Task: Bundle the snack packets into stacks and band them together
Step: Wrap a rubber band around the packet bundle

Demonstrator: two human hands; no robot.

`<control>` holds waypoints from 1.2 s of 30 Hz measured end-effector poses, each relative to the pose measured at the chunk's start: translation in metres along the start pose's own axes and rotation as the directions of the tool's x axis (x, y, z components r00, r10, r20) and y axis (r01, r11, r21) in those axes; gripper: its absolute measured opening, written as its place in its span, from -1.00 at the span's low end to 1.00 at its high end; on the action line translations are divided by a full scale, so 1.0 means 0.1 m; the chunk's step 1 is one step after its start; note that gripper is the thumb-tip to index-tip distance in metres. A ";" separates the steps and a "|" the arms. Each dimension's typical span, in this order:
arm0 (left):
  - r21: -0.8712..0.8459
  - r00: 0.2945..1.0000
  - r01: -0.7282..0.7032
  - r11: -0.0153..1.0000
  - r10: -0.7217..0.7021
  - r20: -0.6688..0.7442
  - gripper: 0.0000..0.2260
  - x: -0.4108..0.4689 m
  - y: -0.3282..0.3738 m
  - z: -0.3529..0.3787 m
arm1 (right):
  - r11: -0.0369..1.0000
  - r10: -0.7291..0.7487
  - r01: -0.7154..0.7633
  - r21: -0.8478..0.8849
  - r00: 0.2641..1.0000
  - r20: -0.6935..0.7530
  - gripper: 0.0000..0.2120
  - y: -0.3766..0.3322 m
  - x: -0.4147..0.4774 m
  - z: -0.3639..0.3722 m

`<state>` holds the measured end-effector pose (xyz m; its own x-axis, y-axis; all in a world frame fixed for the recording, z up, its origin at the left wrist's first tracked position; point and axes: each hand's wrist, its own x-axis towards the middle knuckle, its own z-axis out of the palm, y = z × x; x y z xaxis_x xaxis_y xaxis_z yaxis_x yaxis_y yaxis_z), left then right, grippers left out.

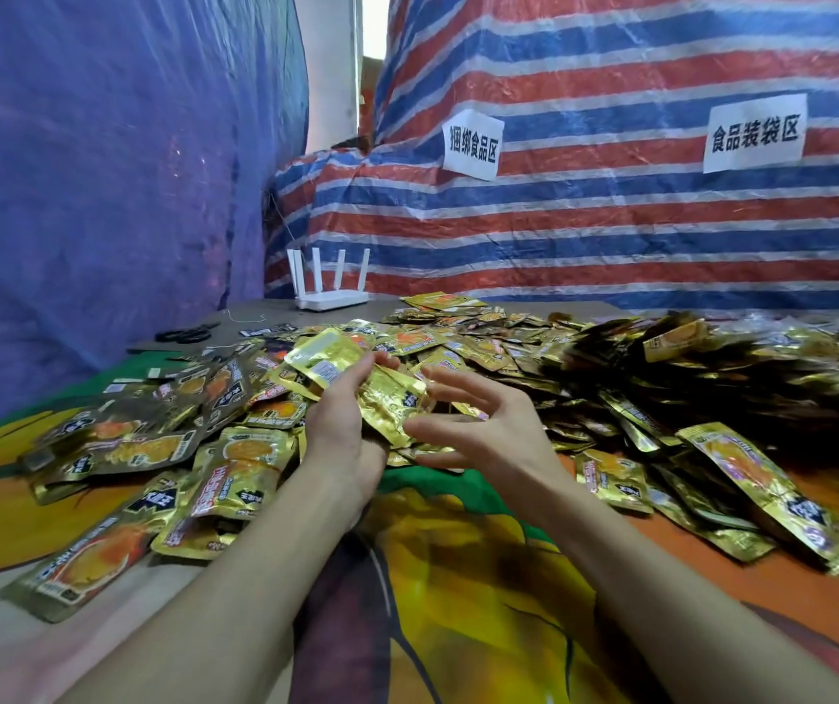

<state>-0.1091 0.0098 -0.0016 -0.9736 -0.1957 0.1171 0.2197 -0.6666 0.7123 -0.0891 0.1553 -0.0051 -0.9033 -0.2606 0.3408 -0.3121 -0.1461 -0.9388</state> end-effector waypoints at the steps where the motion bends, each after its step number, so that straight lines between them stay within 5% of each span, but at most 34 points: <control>1: -0.008 1.000 -0.005 1.000 0.005 -0.002 -0.83 -0.01 0.00 0.00 | 1.000 -0.021 0.021 0.006 1.000 -0.006 -0.51 0.01 -0.01 0.04; 14: 0.039 0.978 0.138 0.990 -0.142 0.153 -0.72 -0.21 -0.09 0.16 | 0.913 -0.325 0.286 -0.292 0.941 -0.096 -0.35 0.15 -0.01 0.12; 17: 0.037 0.967 0.195 0.980 -0.198 0.159 -0.72 -0.25 -0.10 0.18 | 0.940 -0.269 0.235 -0.249 0.956 -0.115 -0.16 0.16 0.03 0.08; 20: 0.023 0.968 0.205 0.978 -0.206 0.145 -0.74 -0.24 -0.08 0.16 | 0.963 -0.180 0.166 -0.214 0.983 -0.046 -0.31 0.18 0.08 0.02; 28: 0.091 0.950 0.269 0.959 -0.280 0.141 -0.69 -0.17 -0.10 0.09 | 0.818 -0.222 0.205 -0.538 0.974 0.034 -0.18 0.12 0.09 0.02; 36: 0.461 0.923 0.302 0.834 -0.377 0.079 -0.59 -0.17 -0.19 0.09 | 0.723 -0.127 0.102 -0.683 0.992 0.013 -0.43 0.02 0.07 -0.15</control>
<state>-0.0974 0.0324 -0.0112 -0.9862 0.1273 -0.1061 -0.1387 -0.2836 0.9489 -0.1007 0.1672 -0.0056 -0.8524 -0.2521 0.4581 -0.5186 0.5195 -0.6791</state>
